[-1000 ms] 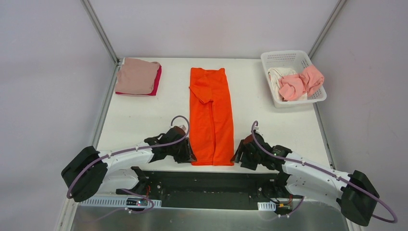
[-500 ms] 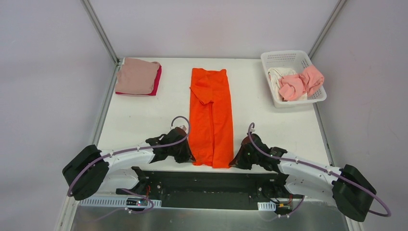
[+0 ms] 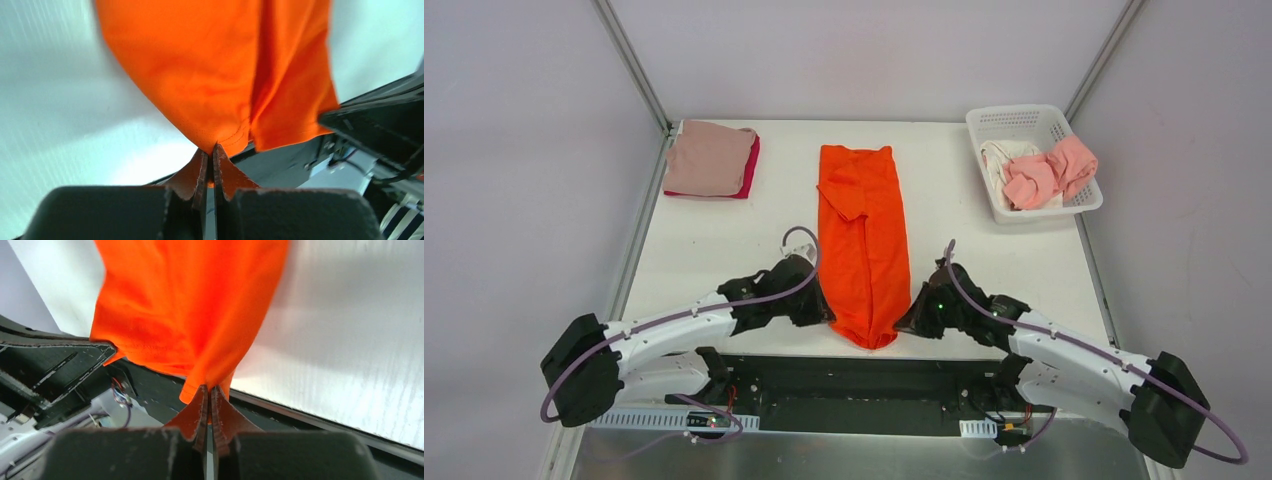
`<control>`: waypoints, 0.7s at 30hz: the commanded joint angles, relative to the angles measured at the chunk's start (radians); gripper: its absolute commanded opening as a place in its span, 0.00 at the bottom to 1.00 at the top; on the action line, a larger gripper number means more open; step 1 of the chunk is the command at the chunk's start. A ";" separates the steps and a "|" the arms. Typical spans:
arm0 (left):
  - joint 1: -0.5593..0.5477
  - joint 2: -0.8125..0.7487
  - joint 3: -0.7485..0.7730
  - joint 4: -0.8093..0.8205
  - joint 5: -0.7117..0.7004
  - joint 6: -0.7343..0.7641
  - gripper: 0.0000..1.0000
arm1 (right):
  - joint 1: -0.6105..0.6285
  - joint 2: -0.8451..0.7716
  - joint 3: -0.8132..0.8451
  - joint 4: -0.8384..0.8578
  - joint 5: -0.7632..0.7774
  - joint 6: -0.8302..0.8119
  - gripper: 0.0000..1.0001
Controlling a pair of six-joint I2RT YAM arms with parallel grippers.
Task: Fold and stack the t-shirts
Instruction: Grab the bottom of the folded rectangular tshirt with both arms, then fold the folded rectangular tshirt in 1/3 of the way
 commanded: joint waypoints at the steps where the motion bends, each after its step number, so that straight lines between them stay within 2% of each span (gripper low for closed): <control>1: 0.077 0.021 0.122 -0.008 -0.095 0.069 0.00 | -0.051 0.063 0.149 -0.012 0.076 -0.095 0.00; 8: 0.255 0.160 0.286 0.002 -0.017 0.169 0.00 | -0.168 0.188 0.328 0.004 0.103 -0.214 0.00; 21: 0.429 0.445 0.546 0.040 0.084 0.281 0.00 | -0.360 0.480 0.549 0.148 -0.004 -0.308 0.00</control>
